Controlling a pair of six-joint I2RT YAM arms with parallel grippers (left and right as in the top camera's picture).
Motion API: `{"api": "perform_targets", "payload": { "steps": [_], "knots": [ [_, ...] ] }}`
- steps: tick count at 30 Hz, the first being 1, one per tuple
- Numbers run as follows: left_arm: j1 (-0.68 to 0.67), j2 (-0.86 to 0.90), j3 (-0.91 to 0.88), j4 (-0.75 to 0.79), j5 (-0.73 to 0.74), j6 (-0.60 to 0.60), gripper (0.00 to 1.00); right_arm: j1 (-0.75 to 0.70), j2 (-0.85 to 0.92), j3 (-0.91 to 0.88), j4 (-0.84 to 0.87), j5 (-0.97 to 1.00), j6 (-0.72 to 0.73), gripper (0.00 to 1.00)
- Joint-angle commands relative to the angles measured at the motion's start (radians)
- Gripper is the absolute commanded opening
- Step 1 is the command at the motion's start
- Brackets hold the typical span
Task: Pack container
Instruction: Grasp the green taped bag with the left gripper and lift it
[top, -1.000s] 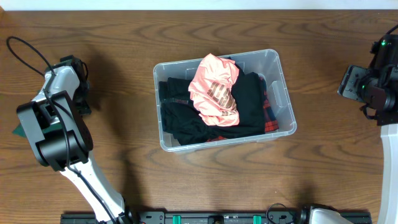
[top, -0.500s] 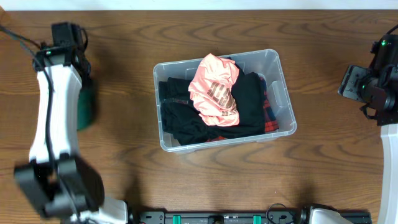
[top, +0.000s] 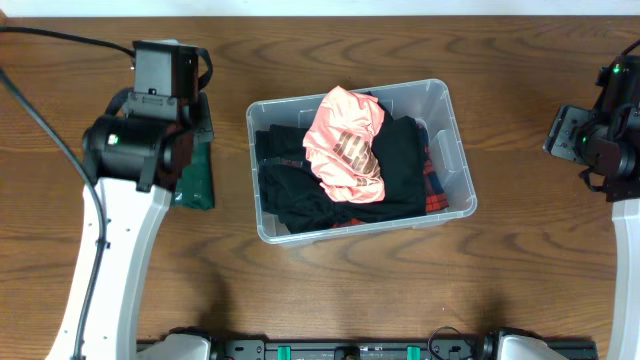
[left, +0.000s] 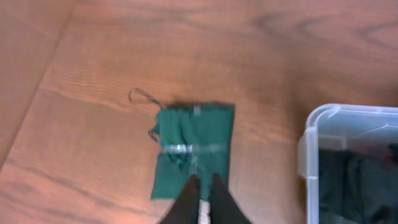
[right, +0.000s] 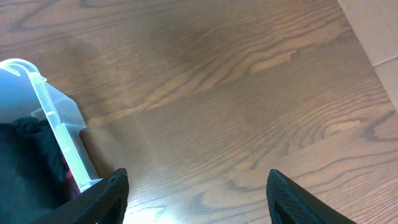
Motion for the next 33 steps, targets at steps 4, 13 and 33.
{"api": "perform_targets", "payload": {
  "steps": [4,13,33],
  "knots": [
    [0.045,0.225,-0.046,-0.014,-0.002,-0.085,0.36,-0.004,0.001,0.000,-0.001,0.014,-0.008,0.69],
    [0.088,0.568,-0.046,0.006,0.003,-0.101,0.41,-0.004,0.001,0.000,-0.002,0.014,-0.008,0.69],
    [0.151,0.766,-0.047,0.072,0.126,-0.084,0.68,-0.004,0.001,0.000,0.000,0.014,-0.008,0.70]
  ]
}}
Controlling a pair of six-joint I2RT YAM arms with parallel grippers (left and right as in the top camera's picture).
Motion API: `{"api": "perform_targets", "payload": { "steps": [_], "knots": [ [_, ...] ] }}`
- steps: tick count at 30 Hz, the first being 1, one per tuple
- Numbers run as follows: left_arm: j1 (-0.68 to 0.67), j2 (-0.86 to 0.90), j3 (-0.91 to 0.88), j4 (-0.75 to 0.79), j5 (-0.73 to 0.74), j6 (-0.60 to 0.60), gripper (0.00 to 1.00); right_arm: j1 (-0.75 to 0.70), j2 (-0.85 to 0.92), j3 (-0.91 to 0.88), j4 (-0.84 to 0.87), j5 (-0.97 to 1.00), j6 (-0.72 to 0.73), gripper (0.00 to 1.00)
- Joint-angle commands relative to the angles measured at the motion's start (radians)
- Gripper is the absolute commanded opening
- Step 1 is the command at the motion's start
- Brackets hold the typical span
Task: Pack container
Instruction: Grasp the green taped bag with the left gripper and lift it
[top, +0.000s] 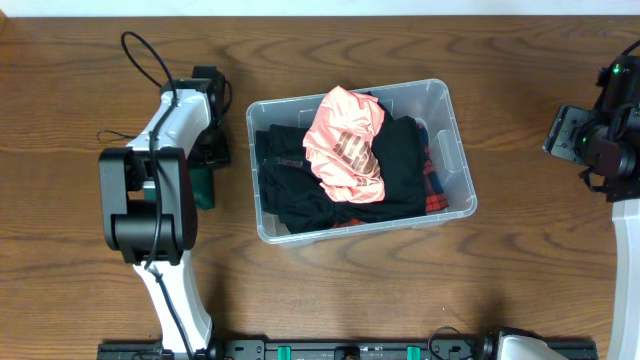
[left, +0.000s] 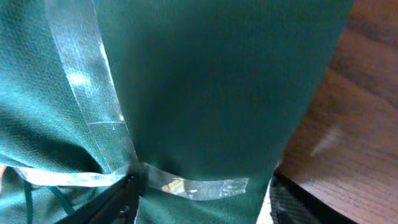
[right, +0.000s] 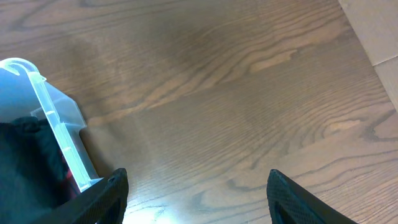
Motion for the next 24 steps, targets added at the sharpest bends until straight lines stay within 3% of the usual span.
{"api": "perform_targets", "payload": {
  "steps": [1,6,7,9,12,19,24],
  "knots": [
    [0.004,0.035,-0.001,-0.003,0.040,0.002,0.69,-0.004,0.001,0.000,0.000,0.014,-0.008,0.69],
    [0.004,0.035,-0.006,-0.010,0.035,0.002,0.68,-0.004,0.001,0.000,0.000,0.014,-0.008,0.70],
    [0.004,0.035,-0.011,-0.010,0.029,0.002,0.63,-0.004,0.001,0.000,0.000,0.014,-0.008,0.70],
    [0.004,0.035,-0.022,-0.010,0.008,0.001,0.33,-0.004,0.001,0.000,0.000,0.014,-0.008,0.69],
    [0.004,0.035,-0.034,-0.012,-0.040,0.002,0.07,-0.004,0.001,0.000,0.000,0.014,-0.008,0.70],
    [0.000,-0.016,0.011,-0.084,-0.087,0.008,0.06,-0.004,0.001,0.000,0.000,0.014,-0.008,0.70],
    [-0.023,-0.233,0.036,-0.097,-0.083,0.013,0.06,-0.004,0.001,0.000,-0.001,0.014,-0.008,0.69]
  ]
}}
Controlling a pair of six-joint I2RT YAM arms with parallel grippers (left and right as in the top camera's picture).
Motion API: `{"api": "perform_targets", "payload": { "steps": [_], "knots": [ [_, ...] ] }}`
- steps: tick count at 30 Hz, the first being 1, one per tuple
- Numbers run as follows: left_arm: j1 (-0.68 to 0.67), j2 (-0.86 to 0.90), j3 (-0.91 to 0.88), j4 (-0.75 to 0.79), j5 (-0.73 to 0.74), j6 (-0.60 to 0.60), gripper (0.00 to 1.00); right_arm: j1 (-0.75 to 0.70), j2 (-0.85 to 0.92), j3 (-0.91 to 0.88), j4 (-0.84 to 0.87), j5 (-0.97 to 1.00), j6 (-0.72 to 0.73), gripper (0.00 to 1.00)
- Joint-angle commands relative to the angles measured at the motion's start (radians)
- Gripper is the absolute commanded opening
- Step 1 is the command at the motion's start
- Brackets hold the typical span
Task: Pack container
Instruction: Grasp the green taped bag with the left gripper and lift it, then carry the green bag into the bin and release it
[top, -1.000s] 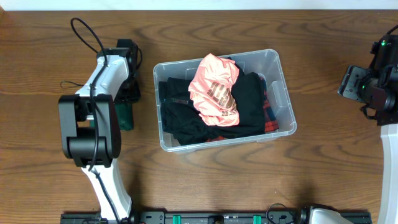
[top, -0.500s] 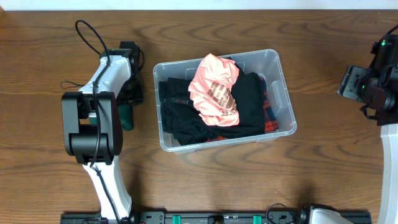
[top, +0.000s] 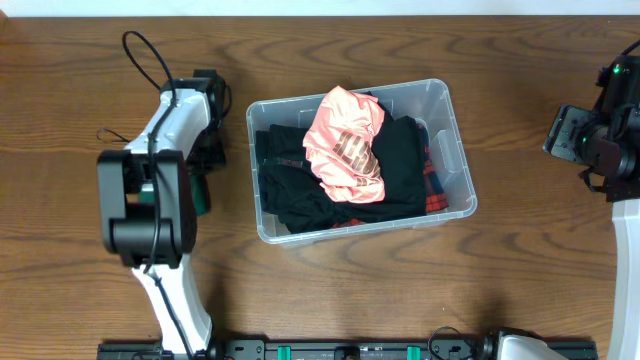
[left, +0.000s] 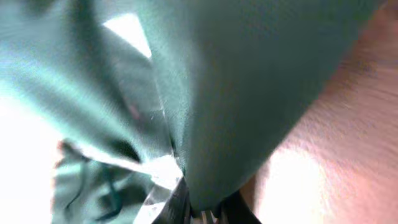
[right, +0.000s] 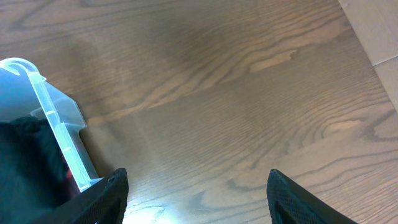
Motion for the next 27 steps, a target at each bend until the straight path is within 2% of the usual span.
{"api": "perform_targets", "payload": {
  "steps": [1,3,9,11,14,20,27],
  "knots": [
    [-0.021,-0.221,0.038,-0.002,0.012,0.028,0.06,-0.004,0.001,0.000,0.000,0.014,-0.008,0.70],
    [-0.032,-0.338,0.039,0.014,0.097,0.068,0.06,-0.004,0.001,0.000,0.000,0.014,-0.008,0.69],
    [-0.073,-0.637,0.039,0.089,0.407,0.061,0.06,-0.004,0.001,0.000,0.000,0.014,-0.008,0.70],
    [-0.103,-0.702,0.039,0.119,0.530,0.026,0.06,-0.004,0.001,0.000,0.000,0.014,-0.008,0.70],
    [-0.179,-0.753,0.039,0.166,0.638,-0.046,0.06,-0.004,0.001,0.000,0.000,0.014,-0.008,0.69],
    [-0.391,-0.711,0.039,0.229,0.618,-0.205,0.06,-0.004,0.001,0.000,0.000,0.014,-0.008,0.70],
    [-0.641,-0.544,0.039,0.323,0.453,-0.369,0.06,-0.004,0.001,0.000,0.000,0.014,-0.008,0.69]
  ]
}}
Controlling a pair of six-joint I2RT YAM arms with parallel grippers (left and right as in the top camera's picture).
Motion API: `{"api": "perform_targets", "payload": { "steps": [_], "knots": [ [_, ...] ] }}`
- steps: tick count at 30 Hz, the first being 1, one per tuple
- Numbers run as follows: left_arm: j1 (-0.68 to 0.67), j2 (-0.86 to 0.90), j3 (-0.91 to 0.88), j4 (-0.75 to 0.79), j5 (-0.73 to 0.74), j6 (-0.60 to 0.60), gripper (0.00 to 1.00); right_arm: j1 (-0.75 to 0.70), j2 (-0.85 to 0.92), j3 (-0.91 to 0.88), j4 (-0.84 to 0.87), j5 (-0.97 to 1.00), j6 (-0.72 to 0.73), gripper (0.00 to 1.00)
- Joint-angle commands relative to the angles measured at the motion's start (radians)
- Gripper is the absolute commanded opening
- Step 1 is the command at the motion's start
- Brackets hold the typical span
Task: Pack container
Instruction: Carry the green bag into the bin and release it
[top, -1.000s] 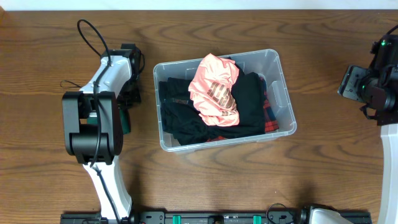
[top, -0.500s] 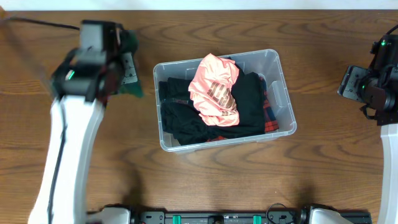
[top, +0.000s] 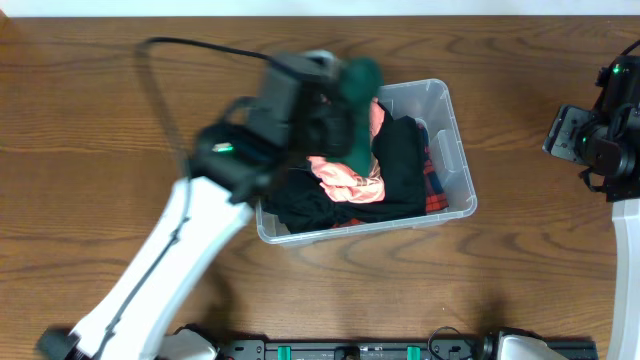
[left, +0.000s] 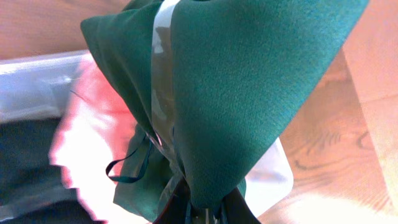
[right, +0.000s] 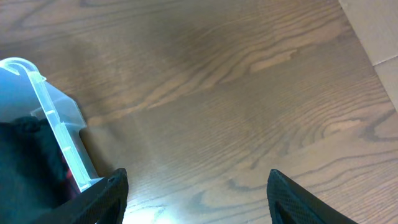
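A clear plastic container (top: 448, 120) stands mid-table, holding black clothes (top: 400, 165) and a pink garment (top: 345, 175). My left gripper (left: 202, 208) is shut on a folded green cloth (left: 249, 81) bound with clear tape, held raised over the container's far left part (top: 362, 75). In the left wrist view the pink garment (left: 93, 124) and the container's rim (left: 277, 177) lie below the cloth. My right gripper (right: 196, 186) stands open over bare table to the right of the container (right: 56, 124), with nothing between its fingers.
The wooden table (top: 540, 260) spreads on all sides of the container. My left arm (top: 190, 230) reaches across the table's left half toward the container. The right arm (top: 600, 135) is at the right edge.
My left gripper, shut on the green cloth down on the table left of the container, now holds it raised over the container. The right arm has not moved.
The left gripper hung shut above the green cloth lying on the table left of the container. Then it was open down on the cloth, then shut on it. Now the cloth is off the table and over the container.
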Motion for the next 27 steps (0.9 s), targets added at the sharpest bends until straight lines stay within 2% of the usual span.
{"api": "perform_targets", "payload": {
  "steps": [1,5,9,10,12,15,20,23,27],
  "knots": [
    [-0.097,0.074,0.007,0.051,-0.101,-0.117,0.06,-0.004,0.001,0.000,0.000,0.014,-0.008,0.70],
    [-0.182,0.155,0.007,0.118,-0.168,-0.166,0.06,-0.004,0.001,0.000,0.001,0.005,-0.008,0.70],
    [-0.235,0.233,0.007,0.182,-0.169,-0.181,0.07,-0.004,0.001,0.000,0.000,-0.002,-0.008,0.70],
    [-0.240,0.249,0.007,0.192,-0.169,-0.180,0.08,-0.004,0.001,0.000,0.000,-0.001,-0.008,0.69],
    [-0.241,0.270,0.007,0.211,-0.169,-0.161,0.17,-0.004,0.001,0.000,0.000,-0.001,-0.008,0.70],
    [-0.235,0.266,0.008,0.249,-0.169,-0.085,0.27,-0.004,0.001,0.000,0.000,-0.002,-0.008,0.70],
    [-0.234,0.203,0.044,0.262,-0.185,0.112,0.34,-0.004,0.001,0.000,0.001,-0.013,-0.008,0.70],
    [-0.229,0.125,0.050,0.240,-0.321,0.196,0.38,-0.003,0.001,0.000,0.014,-0.103,-0.073,0.70],
    [-0.170,0.009,0.050,0.131,-0.499,0.194,0.43,0.008,0.001,0.000,0.037,-0.264,-0.177,0.70]
  ]
}}
